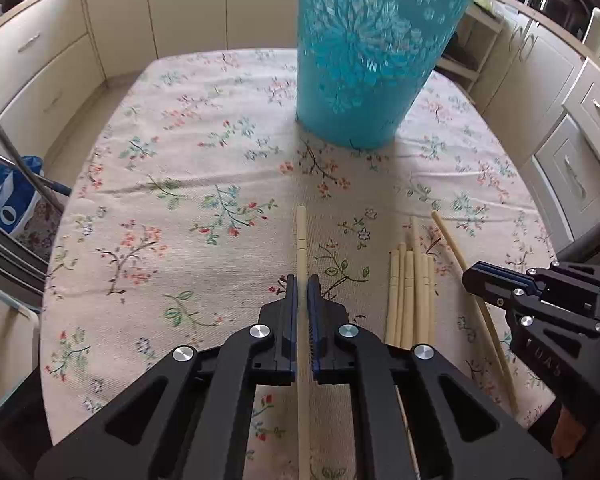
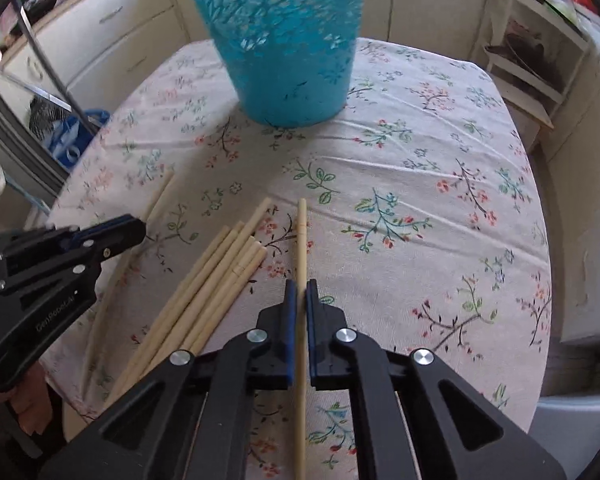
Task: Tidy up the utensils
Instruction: 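Lift both chopsticks over the teal cup and open both tools to drop them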
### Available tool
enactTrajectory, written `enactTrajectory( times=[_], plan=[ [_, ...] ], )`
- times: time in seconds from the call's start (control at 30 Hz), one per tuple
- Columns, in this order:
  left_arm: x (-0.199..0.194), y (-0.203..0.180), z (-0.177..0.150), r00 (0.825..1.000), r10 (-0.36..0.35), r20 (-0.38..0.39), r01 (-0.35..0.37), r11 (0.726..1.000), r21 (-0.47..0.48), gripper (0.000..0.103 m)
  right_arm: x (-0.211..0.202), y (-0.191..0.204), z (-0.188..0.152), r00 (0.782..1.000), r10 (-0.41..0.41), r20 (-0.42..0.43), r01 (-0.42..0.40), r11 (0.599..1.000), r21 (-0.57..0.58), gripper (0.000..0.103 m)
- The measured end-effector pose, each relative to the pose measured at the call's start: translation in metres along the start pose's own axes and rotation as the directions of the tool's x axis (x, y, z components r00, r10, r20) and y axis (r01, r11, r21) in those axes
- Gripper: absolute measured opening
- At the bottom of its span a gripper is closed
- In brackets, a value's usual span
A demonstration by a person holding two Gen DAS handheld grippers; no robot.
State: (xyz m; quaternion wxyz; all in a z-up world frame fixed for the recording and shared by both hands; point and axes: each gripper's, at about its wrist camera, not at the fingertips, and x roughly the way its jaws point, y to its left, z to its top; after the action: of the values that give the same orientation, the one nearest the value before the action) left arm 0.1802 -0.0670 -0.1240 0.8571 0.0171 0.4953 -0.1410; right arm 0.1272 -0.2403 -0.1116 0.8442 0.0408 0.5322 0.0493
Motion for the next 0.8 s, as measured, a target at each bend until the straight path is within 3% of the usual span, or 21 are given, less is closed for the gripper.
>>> enactTrajectory(
  times=[0.13, 0.23, 0.37, 0.43, 0.57, 0.67, 0.73, 0.77, 0.8],
  plan=[
    [-0.032, 0.004, 0.000, 0.994, -0.029, 0.109, 0.032, 0.999, -0.029, 0.005, -0.034, -0.010, -0.004, 0.989, 0.083, 0.124, -0.097, 0.988, 0.118, 0.006],
    [-0.061, 0.006, 0.003, 0.978, -0.066, 0.200, 0.076, 0.996, -0.043, 0.005, -0.062, -0.015, -0.002, 0.965, 0.120, 0.232, -0.160, 0.974, 0.161, 0.006],
    [-0.105, 0.005, 0.017, 0.940, -0.114, 0.323, 0.139, 0.989, -0.056, 0.005, -0.107, -0.016, 0.005, 0.899, 0.161, 0.406, -0.239, 0.959, 0.150, 0.006],
    [-0.120, 0.004, 0.025, 0.921, -0.124, 0.371, 0.156, 0.986, -0.059, 0.005, -0.130, -0.015, 0.009, 0.850, 0.156, 0.504, -0.256, 0.957, 0.135, 0.006],
    [-0.147, -0.002, 0.041, 0.862, -0.127, 0.492, 0.183, 0.981, -0.067, 0.005, -0.156, -0.006, 0.037, 0.762, 0.125, 0.636, -0.250, 0.962, 0.110, 0.006],
    [-0.164, 0.002, 0.051, 0.799, -0.131, 0.587, 0.234, 0.967, -0.102, 0.005, -0.172, 0.001, 0.059, 0.684, 0.115, 0.721, -0.253, 0.964, 0.087, 0.006],
    [-0.170, 0.008, 0.064, 0.746, -0.116, 0.655, 0.261, 0.957, -0.128, 0.005, -0.177, 0.007, 0.076, 0.632, 0.105, 0.767, -0.248, 0.966, 0.072, 0.006],
    [-0.170, 0.010, 0.074, 0.721, -0.105, 0.685, 0.274, 0.951, -0.143, 0.005, -0.178, 0.009, 0.084, 0.613, 0.103, 0.783, -0.247, 0.967, 0.066, 0.006],
    [-0.168, 0.011, 0.083, 0.708, -0.100, 0.699, 0.282, 0.948, -0.151, 0.005, -0.179, 0.011, 0.090, 0.599, 0.099, 0.794, -0.244, 0.968, 0.063, 0.006]
  ],
)
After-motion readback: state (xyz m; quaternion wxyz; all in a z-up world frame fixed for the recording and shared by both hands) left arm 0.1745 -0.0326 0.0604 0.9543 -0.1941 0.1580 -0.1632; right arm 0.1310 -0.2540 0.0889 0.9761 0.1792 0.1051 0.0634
